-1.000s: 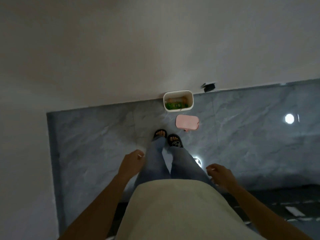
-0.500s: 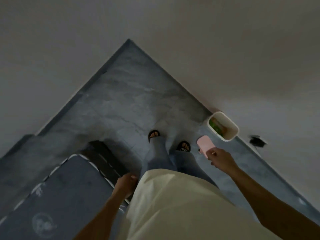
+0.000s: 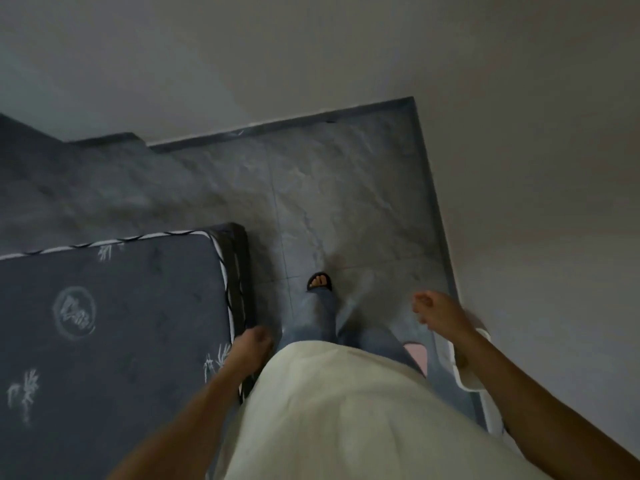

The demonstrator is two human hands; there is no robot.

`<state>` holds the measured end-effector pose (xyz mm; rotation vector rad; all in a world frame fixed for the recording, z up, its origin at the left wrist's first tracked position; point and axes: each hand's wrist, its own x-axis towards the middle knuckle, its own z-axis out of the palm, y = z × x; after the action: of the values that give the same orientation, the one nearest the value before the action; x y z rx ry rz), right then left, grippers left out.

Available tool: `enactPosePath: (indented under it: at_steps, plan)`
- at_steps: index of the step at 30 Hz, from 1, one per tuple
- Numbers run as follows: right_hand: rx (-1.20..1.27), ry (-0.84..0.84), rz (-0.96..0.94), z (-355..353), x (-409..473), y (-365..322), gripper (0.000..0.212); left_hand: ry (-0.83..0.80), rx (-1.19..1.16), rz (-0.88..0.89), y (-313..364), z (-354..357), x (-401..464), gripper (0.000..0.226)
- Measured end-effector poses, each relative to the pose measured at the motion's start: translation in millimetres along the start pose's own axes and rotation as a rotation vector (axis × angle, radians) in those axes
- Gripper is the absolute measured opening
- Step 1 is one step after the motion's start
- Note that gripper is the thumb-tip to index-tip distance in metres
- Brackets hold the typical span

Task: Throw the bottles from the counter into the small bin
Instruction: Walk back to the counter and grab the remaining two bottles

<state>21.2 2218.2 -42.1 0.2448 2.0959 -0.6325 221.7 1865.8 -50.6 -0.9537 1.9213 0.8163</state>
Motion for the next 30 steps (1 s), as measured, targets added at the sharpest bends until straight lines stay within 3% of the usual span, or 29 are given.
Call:
enactPosePath:
  at_steps: [7,15,22,30]
  plan:
    - [-0.032,-0.051,0.139,-18,18,-24,0.024,0.124,-0.211,0.115,71,-87,54,0.025]
    - [-0.121,-0.064,0.176,-71,82,-102,0.017,0.194,-0.384,0.082,121,-161,112,0.028]
    - [-0.371,-0.177,-0.028,-97,178,-266,0.023,0.226,-0.508,-0.132,100,-179,113,0.024]
    - [-0.678,-0.319,-0.447,-27,229,-513,0.026,0.153,-0.777,-0.435,52,-150,92,0.022]
